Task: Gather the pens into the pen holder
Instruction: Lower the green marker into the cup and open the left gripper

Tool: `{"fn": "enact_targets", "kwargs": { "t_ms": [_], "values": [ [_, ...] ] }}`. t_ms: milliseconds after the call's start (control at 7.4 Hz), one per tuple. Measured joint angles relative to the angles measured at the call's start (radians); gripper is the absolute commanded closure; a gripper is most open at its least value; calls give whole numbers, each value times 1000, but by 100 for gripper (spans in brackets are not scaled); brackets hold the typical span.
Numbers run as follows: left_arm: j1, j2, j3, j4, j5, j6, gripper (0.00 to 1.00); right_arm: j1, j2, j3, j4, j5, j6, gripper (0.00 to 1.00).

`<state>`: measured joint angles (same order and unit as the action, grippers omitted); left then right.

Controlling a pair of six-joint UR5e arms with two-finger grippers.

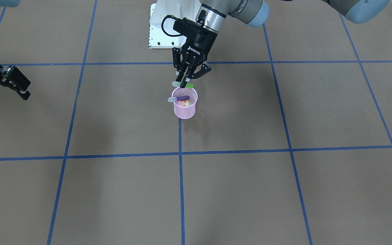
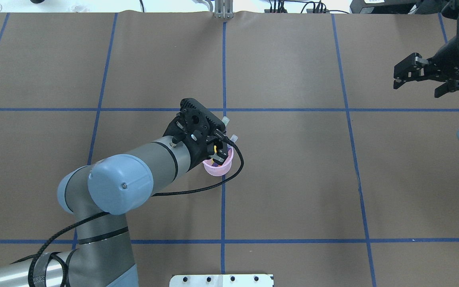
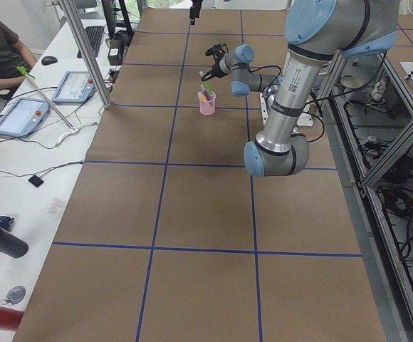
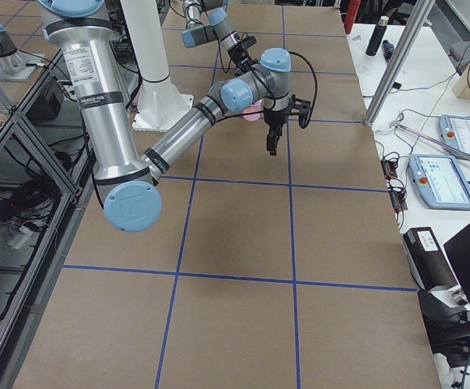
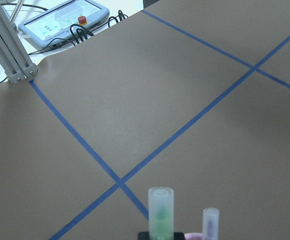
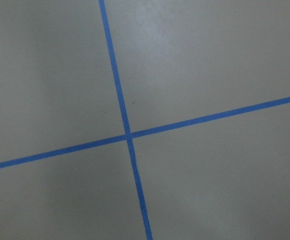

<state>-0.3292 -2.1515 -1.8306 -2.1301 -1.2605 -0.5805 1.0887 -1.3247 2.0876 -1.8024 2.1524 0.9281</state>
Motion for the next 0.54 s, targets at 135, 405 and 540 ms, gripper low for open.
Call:
{"fn": "enact_targets", "kwargs": {
  "t_ms": [135, 405, 540],
  "values": [
    [4, -8, 21, -22, 10, 2, 100, 0, 0, -1, 0, -1, 0, 0],
    [4, -14, 45, -42, 18, 7, 100, -1, 0, -7, 0, -4, 0, 0],
    [3, -13, 51, -44, 19, 10, 96, -1, 1, -9, 0, -4, 0, 0]
  ]
}}
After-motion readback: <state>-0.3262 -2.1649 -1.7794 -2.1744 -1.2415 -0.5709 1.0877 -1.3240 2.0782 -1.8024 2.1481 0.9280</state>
